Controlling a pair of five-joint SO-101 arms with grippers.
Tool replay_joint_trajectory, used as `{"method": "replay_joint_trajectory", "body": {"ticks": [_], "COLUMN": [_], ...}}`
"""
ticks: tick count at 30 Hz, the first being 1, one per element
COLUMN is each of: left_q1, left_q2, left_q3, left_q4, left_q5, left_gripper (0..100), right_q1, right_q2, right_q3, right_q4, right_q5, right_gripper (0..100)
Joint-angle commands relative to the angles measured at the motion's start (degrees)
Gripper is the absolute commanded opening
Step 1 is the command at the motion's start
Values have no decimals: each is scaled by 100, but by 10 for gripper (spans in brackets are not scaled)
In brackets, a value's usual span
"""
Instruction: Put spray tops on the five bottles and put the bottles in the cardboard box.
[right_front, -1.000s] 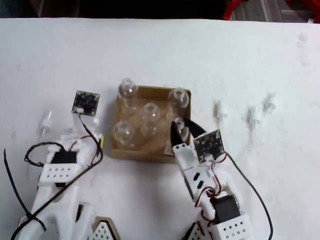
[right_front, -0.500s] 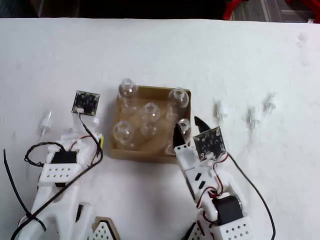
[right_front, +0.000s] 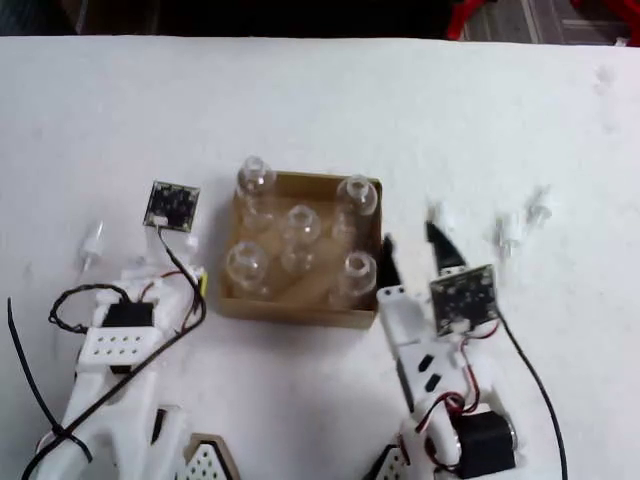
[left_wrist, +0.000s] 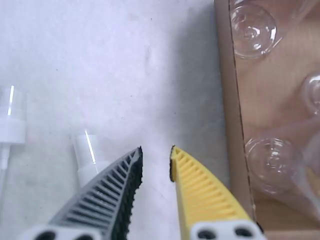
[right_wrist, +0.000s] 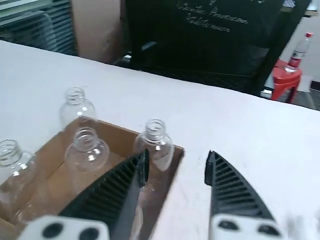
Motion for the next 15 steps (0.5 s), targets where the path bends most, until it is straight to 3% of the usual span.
{"method": "replay_joint_trajectory", "body": {"ticks": [1, 5, 9, 15], "left_q1": [22, 22, 13, -101], "left_q2": [-13, -13, -13, -31], "left_q3": [-35, -35, -26, -26], "left_q4": [-123, -123, -105, -79], "left_q5": [18, 18, 18, 18], "left_gripper": [90, 90, 90, 90], "right_q1": [813, 1314, 1349, 1437], "right_q2": [48, 48, 48, 48], "right_q3": [-237, -229, 176, 1222], "right_q4": [48, 453, 629, -163], "right_q5": [18, 9, 9, 62], "right_gripper": [159, 159, 159, 159]}}
